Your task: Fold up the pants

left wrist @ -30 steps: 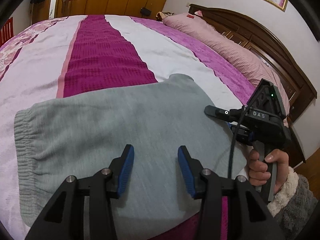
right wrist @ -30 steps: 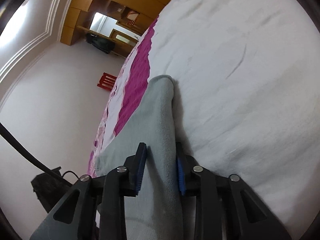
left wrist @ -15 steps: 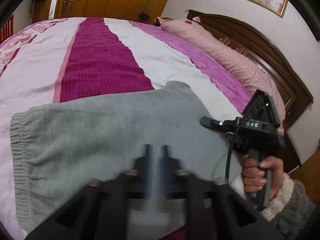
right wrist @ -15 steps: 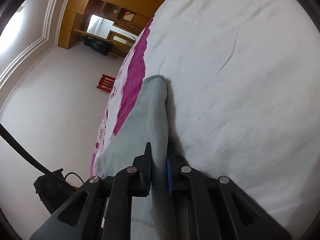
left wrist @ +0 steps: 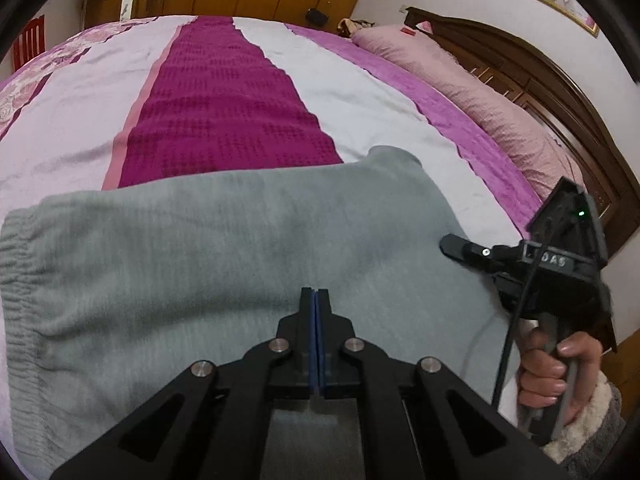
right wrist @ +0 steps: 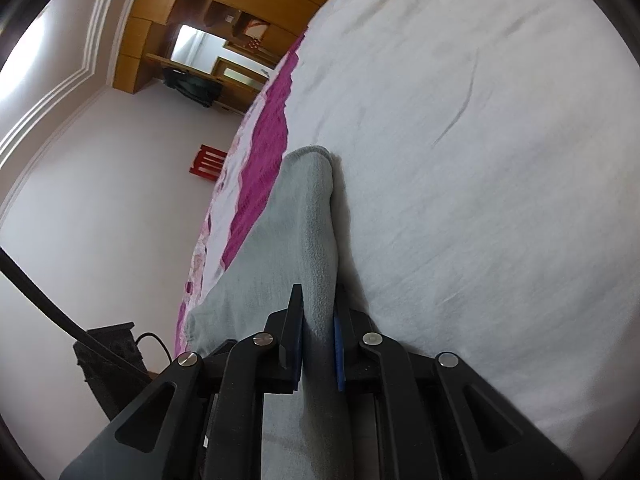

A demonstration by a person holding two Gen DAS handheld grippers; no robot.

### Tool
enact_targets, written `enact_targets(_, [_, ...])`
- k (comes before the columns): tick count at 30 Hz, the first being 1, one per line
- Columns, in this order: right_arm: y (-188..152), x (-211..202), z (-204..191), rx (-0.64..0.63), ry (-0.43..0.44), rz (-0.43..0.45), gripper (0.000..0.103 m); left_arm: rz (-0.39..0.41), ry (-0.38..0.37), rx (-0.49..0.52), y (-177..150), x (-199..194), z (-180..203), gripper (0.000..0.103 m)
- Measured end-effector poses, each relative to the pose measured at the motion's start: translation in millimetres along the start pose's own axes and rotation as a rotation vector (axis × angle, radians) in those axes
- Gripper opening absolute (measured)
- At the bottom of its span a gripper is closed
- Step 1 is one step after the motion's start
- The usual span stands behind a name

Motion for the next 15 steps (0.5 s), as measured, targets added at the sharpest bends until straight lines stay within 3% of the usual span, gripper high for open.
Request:
enact_targets(6, [16, -16, -55, -0.119, -0.155, 0.041, 0.010, 0.001, 0.016, 0.007, 0, 4, 2, 0.001])
enact_targets(8, [22, -15, -80, -0.189, -0.268, 0.004, 0.010, 0.004, 0.010, 0.004, 0, 4, 1, 0.000])
enact_targets(12, [26, -3, -134, -0.386, -0.459, -0.012, 0.009, -0.009, -0.067, -0.050, 5, -6, -4, 0.000])
enact_targets(15, [25, 5, -157, -0.441, -0.518, -0.025, 0.009, 0.015, -0.132, -0.115, 16, -36, -17, 0.001])
Point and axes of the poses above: each gripper's, at about its wrist camera, not at the fingertips, and x roughly the way its jaws point, z to its right, y to its top, the point moved 5 cm from there along x, roughly the way its jaws point, and after that the axes turned 12 degrees about -x, right-handed, at the moved point
